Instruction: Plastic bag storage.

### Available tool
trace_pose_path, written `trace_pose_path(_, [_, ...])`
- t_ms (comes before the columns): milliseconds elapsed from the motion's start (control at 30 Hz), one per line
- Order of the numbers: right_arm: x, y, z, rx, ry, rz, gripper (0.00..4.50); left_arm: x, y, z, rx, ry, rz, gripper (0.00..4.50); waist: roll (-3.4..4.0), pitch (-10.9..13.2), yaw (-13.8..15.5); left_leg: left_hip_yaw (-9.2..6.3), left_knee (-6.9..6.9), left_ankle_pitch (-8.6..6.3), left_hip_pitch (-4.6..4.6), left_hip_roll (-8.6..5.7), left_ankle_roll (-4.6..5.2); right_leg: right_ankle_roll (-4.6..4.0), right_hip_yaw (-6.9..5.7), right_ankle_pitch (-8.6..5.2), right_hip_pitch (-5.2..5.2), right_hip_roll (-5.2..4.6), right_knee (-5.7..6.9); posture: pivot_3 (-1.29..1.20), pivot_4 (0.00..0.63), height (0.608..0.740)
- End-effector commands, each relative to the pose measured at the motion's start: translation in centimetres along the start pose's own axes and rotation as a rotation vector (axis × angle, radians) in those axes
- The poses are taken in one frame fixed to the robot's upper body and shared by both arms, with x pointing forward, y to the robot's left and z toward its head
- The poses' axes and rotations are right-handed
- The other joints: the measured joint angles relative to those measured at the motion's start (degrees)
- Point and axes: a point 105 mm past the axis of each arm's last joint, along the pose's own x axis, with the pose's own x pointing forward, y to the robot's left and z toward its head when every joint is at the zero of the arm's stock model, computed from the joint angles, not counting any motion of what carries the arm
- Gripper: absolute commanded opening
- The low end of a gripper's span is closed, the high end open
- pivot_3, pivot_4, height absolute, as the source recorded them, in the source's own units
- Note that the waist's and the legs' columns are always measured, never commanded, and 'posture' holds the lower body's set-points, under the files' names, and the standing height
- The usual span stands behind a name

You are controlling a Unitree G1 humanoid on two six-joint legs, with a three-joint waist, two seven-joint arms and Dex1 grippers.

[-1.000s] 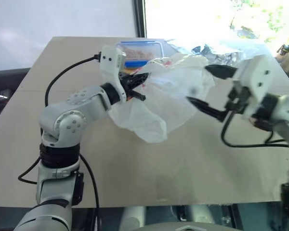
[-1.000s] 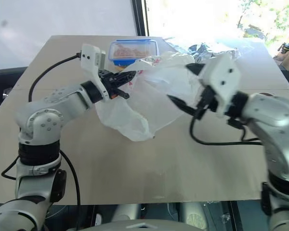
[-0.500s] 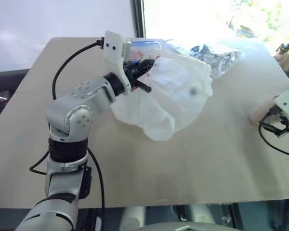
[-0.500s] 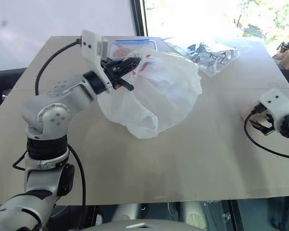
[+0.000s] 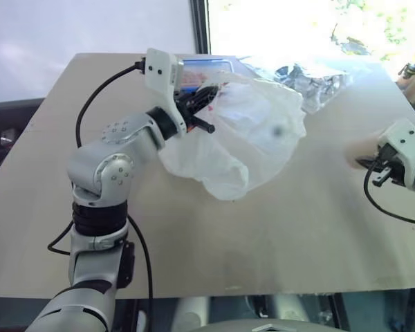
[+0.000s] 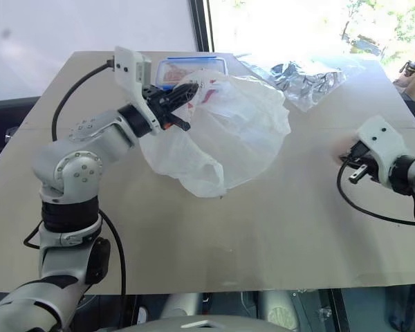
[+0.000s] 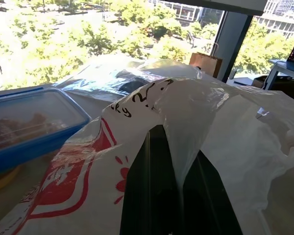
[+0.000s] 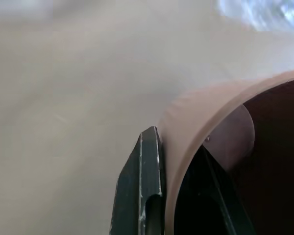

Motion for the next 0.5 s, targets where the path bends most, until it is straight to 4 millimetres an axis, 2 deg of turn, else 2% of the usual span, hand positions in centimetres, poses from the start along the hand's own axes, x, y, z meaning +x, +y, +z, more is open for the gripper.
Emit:
trace_pose_path(33, [0.1, 6.1, 4.7, 0.01, -0.207, 0.236, 0.04, 0.1, -0.6, 1.5, 0.026, -0.046, -0.033, 0.0, -0.01, 0.0, -0.18, -0.01, 0.02, 0.0, 0.01, 0.02, 0.0, 0.0, -0.01, 0.0, 0.02, 0.03, 0.0, 0.0, 0.15, 0.74])
trace_pose_path(133, [2.4, 8.9, 7.2, 0.021, -0.31, 0.291, 0.04, 0.2, -1.4, 1.5, 0.048, -0.037, -0.08, 0.0, -0.01, 0.01, -0.33, -0.01, 0.16, 0.0, 0.04, 0.02, 0.0, 0.01, 0.02, 0.01, 0.03, 0.04, 0.14, 0.0, 0.15, 0.74])
trace_pose_path(300, [7.3, 9.3, 9.9, 0.067, -0.379, 0.241, 0.04, -0.4, -2.7, 1.4, 0.07, -0.021, -0.164, 0.0, -0.04, -0.01, -0.16, -0.12, 0.29, 0.0, -0.01, -0.08, 0.01, 0.01, -0.13, 0.01, 0.05, -0.03, 0.19, 0.0, 0.15, 0.74])
trace_pose_path(400, [12.5, 8.9, 11.0, 0.076, -0.391, 0.164, 0.04, -0.8, -3.1, 1.8, 0.045, -0.037, -0.184, 0.0, -0.03, -0.01, -0.29, -0.1, 0.3, 0.0, 0.01, -0.07, 0.01, 0.01, -0.05, 0.01, 0.02, -0.01, 0.21, 0.0, 0.15, 0.74])
trace_pose_path(500, [16.1, 9.4, 12.7, 0.08, -0.45, 0.17, 0.04, -1.2, -3.2, 2.1, 0.029, -0.043, -0.192, 0.0, -0.02, 0.0, -0.41, -0.1, 0.27, 0.01, 0.01, -0.04, 0.0, 0.01, -0.04, 0.01, -0.03, 0.01, 0.22, 0.0, 0.15, 0.74])
